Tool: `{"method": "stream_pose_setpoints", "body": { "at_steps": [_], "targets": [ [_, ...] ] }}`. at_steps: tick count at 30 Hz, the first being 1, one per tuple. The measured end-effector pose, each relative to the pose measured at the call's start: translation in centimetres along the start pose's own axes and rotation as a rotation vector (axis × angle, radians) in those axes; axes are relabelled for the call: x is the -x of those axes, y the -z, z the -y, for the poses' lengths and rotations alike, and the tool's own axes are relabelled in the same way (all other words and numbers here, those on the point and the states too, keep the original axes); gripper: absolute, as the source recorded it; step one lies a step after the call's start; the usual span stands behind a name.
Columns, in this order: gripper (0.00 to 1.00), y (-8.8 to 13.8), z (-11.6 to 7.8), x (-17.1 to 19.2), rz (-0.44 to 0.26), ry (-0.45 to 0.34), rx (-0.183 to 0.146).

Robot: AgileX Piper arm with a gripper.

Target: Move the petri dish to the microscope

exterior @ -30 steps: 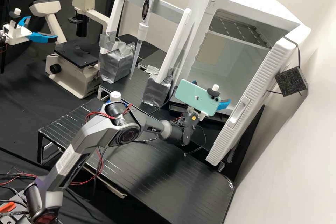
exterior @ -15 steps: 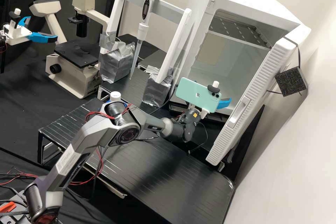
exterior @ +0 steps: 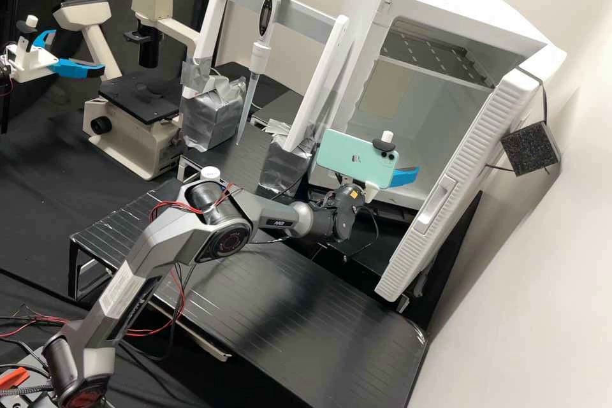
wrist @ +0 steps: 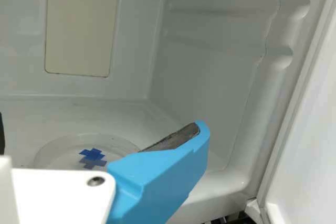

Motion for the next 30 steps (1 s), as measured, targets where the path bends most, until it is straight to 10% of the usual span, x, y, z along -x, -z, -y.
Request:
{"method": "stream_pose_setpoints", "body": {
  "at_steps": [27, 28, 30],
  "targets": [
    [1.0, -1.7, 2.3, -1.1, 0.059, 0.052, -0.017],
    [0.0, -1.6, 2.3, -1.1, 0.058, 0.051, -0.016],
    [0.0, -1.6, 2.1, -1.1, 0.055, 0.047, -0.014]
  ]
}}
